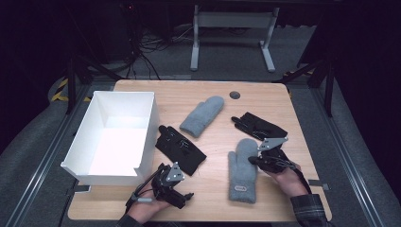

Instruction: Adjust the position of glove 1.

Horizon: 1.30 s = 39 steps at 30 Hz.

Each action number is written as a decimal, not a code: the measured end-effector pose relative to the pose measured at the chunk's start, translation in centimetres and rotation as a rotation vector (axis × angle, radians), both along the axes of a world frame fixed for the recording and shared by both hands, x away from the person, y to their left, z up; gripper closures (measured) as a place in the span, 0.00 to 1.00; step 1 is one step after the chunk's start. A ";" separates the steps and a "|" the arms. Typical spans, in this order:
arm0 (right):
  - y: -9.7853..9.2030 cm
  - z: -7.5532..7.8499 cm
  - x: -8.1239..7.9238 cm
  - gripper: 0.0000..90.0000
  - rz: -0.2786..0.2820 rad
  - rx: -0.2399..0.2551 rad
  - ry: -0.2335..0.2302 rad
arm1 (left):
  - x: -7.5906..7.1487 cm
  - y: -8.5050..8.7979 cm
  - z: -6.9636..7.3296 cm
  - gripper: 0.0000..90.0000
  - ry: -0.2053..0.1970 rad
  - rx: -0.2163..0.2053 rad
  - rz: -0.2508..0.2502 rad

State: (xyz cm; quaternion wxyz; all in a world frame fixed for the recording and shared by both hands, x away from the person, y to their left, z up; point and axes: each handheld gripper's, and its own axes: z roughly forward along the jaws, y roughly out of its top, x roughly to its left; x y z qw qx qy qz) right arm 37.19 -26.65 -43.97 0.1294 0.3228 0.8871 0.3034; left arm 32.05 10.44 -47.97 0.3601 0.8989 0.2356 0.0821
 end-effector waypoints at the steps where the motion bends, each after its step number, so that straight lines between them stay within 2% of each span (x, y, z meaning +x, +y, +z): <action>1: -0.2 0.0 -0.2 1.00 -0.007 -0.002 0.002 | 0.0 0.0 0.0 0.00 0.000 0.000 0.000; 3: -0.9 0.2 -1.0 1.00 -0.016 0.008 -0.005 | 0.0 0.0 0.0 0.00 0.000 0.000 0.000; 6: -2.1 0.7 -2.5 1.00 -0.012 0.055 0.002 | 0.0 0.0 0.0 0.00 0.000 0.000 0.001; 7: -2.1 0.7 -2.5 1.00 -0.012 0.055 0.002 | 0.0 0.0 0.0 0.00 0.000 0.000 0.001; 10: -2.6 0.4 -4.0 1.00 0.000 0.059 0.020 | 0.0 0.0 0.0 0.00 0.000 0.000 0.001; 15: -2.6 -0.4 -6.3 1.00 0.035 0.057 0.063 | 0.0 0.0 0.0 0.00 0.000 0.001 0.002; 20: -1.8 -0.7 -7.5 1.00 0.083 0.074 0.084 | 0.0 0.0 0.0 0.00 0.000 0.000 0.002; 22: -1.0 -0.6 -7.6 1.00 0.111 0.083 0.088 | 0.0 0.0 0.0 0.00 0.000 0.001 0.002; 34: 2.2 -0.6 -7.1 1.00 0.195 0.094 0.081 | 0.0 -0.1 0.0 0.00 0.001 -0.003 0.005; 39: 3.0 -0.4 -6.7 1.00 0.208 0.098 0.071 | 0.0 -0.1 0.0 0.00 0.000 -0.002 0.006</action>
